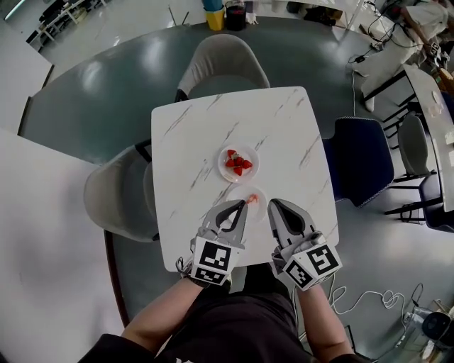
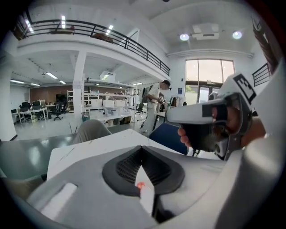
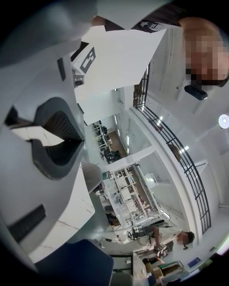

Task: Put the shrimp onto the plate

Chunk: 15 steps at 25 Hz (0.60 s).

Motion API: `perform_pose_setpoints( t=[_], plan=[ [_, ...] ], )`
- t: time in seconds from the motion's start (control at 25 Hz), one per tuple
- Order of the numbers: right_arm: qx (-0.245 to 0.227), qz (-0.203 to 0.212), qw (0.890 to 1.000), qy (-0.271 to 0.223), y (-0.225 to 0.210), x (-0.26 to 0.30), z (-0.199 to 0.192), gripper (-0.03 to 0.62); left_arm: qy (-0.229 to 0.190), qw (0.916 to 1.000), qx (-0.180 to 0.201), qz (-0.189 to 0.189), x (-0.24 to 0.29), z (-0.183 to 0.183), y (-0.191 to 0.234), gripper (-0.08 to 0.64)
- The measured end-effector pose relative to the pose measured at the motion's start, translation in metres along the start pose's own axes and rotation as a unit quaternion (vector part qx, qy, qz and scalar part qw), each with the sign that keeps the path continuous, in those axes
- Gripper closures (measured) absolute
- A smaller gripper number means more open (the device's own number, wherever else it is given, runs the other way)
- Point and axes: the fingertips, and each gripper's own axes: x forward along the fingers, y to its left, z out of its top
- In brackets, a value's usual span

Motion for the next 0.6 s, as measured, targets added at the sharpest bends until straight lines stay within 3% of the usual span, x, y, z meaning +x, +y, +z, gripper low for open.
perform_pose_setpoints(
  t=[0.36,0.6],
  plan=[
    [-0.036,-0.001,0.999,-0.030,0.041,-0.013,0.035,0.589,-0.083,0.9964,-0.004,-0.017,-0.061,0.057,-0.006,0.552],
    [-0.066,-0.009,0.997,-0.049,0.074,-0.023,0.060,0.591,-0.117,0.9926,-0.009,-0.032,-0.098,0.084,-0.016,0.552]
  ],
)
